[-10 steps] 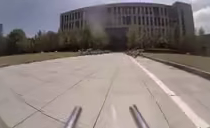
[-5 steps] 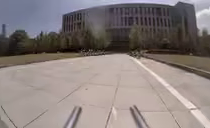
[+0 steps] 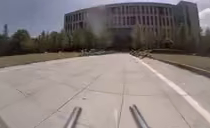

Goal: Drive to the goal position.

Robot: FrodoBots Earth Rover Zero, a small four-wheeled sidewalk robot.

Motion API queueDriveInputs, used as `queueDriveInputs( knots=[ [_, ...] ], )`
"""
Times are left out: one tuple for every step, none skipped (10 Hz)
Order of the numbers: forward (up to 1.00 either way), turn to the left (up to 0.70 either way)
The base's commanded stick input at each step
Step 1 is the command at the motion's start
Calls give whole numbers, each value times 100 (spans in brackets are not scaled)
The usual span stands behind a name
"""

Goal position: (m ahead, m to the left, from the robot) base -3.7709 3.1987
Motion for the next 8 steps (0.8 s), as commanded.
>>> queueDriveInputs(
  knots=[
    [70, -31],
    [70, -29],
    [70, -31],
    [70, -27],
    [70, -7],
    [70, 3],
    [70, 3],
    [70, 3]
  ],
)
